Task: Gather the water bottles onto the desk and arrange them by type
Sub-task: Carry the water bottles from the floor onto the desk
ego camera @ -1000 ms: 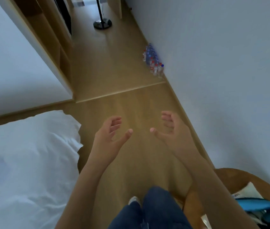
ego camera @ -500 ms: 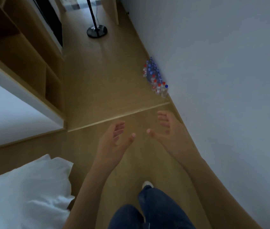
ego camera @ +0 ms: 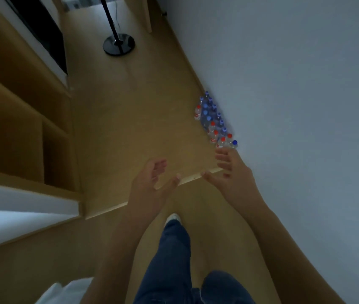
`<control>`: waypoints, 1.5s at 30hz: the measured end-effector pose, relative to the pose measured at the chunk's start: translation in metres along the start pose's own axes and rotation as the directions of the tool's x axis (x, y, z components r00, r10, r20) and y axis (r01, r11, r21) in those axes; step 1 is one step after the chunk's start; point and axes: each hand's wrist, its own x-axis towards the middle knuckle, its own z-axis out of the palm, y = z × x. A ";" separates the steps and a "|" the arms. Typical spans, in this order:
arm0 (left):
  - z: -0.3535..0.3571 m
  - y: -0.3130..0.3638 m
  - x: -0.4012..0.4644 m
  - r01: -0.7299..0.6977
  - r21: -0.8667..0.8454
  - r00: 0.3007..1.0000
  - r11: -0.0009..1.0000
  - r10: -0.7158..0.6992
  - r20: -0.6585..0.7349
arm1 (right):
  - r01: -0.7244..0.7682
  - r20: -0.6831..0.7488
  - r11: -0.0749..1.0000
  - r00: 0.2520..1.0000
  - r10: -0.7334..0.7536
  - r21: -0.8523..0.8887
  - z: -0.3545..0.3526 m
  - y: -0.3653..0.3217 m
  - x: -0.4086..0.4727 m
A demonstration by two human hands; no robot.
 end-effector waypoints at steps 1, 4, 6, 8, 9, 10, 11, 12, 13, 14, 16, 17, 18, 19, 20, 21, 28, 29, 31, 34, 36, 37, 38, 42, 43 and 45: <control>-0.008 0.002 0.031 0.002 0.004 1.000 1.000 -0.002 0.022 | -0.017 -0.017 1.000 1.000 0.018 0.003 0.006 -0.008 0.025; -0.028 0.018 0.116 -0.016 0.016 0.999 1.000 0.015 0.037 | -0.020 -0.028 0.999 0.999 0.021 0.025 0.017 -0.031 0.095; -0.036 0.031 0.162 -0.007 0.005 0.999 1.000 0.007 0.046 | -0.050 -0.036 0.998 0.998 0.051 0.027 0.017 -0.046 0.133; -0.041 0.043 0.204 -0.008 0.003 0.998 1.000 0.008 0.070 | -0.077 -0.058 0.997 0.995 0.079 0.033 0.014 -0.061 0.170; -0.041 0.048 0.225 -0.001 0.008 0.996 1.000 0.001 0.089 | -0.092 -0.065 0.995 0.993 0.094 0.032 0.012 -0.067 0.189; -0.041 0.052 0.246 0.003 0.015 0.994 1.000 -0.005 0.107 | -0.105 -0.071 0.994 0.992 0.107 0.034 0.010 -0.073 0.209; -0.041 0.056 0.267 0.004 0.022 0.993 1.000 -0.006 0.121 | -0.117 -0.076 0.992 0.990 0.119 0.038 0.008 -0.077 0.229; -0.039 0.059 0.290 0.008 0.028 0.991 1.000 -0.011 0.132 | -0.127 -0.082 0.991 0.988 0.130 0.040 0.007 -0.080 0.250; -0.038 0.061 0.314 0.017 0.034 0.990 0.999 -0.022 0.141 | -0.139 -0.088 0.990 0.986 0.142 0.038 0.006 -0.081 0.273; -0.034 0.062 0.339 0.028 0.039 0.988 0.999 -0.033 0.149 | -0.155 -0.095 0.987 0.983 0.158 0.038 0.006 -0.081 0.297; -0.027 0.062 0.393 0.037 0.055 0.986 0.998 -0.045 0.159 | -0.186 -0.117 0.981 0.975 0.190 0.045 0.007 -0.078 0.349; -0.022 0.062 0.422 0.035 0.069 0.986 0.997 -0.046 0.160 | -0.195 -0.135 0.980 0.971 0.199 0.045 0.008 -0.075 0.377; -0.016 0.060 0.452 0.035 0.087 0.986 0.996 -0.049 0.162 | -0.201 -0.152 0.979 0.967 0.206 0.047 0.009 -0.072 0.406; -0.012 0.059 0.481 0.044 0.108 0.985 0.993 -0.061 0.162 | -0.208 -0.163 0.977 0.963 0.214 0.053 0.009 -0.069 0.434; -0.007 0.059 0.509 0.053 0.126 0.984 0.991 -0.074 0.165 | -0.216 -0.170 0.974 0.960 0.224 0.063 0.009 -0.068 0.461; -0.002 0.059 0.535 0.051 0.138 0.981 0.989 -0.075 0.177 | -0.222 -0.182 0.972 0.956 0.232 0.073 0.009 -0.065 0.487; 0.034 0.054 0.686 -0.012 0.225 0.939 0.974 -0.066 0.338 | -0.336 -0.289 0.930 0.884 0.367 0.152 0.013 -0.052 0.618; 0.038 0.052 0.703 -0.019 0.231 0.926 0.973 -0.070 0.372 | -0.355 -0.300 0.919 0.870 0.391 0.170 0.015 -0.049 0.630; 0.045 0.045 0.736 -0.010 0.232 0.891 0.973 -0.097 0.444 | -0.390 -0.331 0.897 0.835 0.439 0.206 0.021 -0.043 0.653; 0.055 0.027 0.786 -0.049 0.267 0.828 0.962 -0.111 0.550 | -0.444 -0.384 0.860 0.769 0.510 0.252 0.036 -0.030 0.682; 0.062 0.010 0.818 -0.097 0.296 0.779 0.950 -0.112 0.617 | -0.468 -0.418 0.833 0.720 0.554 0.296 0.050 -0.018 0.701; 0.065 0.000 0.834 -0.120 0.306 0.746 0.945 -0.118 0.656 | -0.481 -0.435 0.815 0.690 0.579 0.322 0.058 -0.011 0.711; 0.068 -0.010 0.849 -0.145 0.314 0.706 0.938 -0.124 0.697 | -0.492 -0.454 0.796 0.655 0.605 0.352 0.067 -0.003 0.719; 0.084 -0.055 0.910 -0.277 0.313 0.608 0.908 -0.087 0.789 | -0.499 -0.504 0.731 0.530 0.682 0.466 0.108 0.037 0.755; 0.089 -0.067 0.923 -0.302 0.310 0.602 0.901 -0.072 0.795 | -0.502 -0.509 0.713 0.499 0.701 0.490 0.118 0.049 0.763; 0.101 -0.089 0.945 -0.327 0.299 0.592 0.896 -0.052 0.804 | -0.506 -0.521 0.684 0.445 0.729 0.525 0.137 0.072 0.778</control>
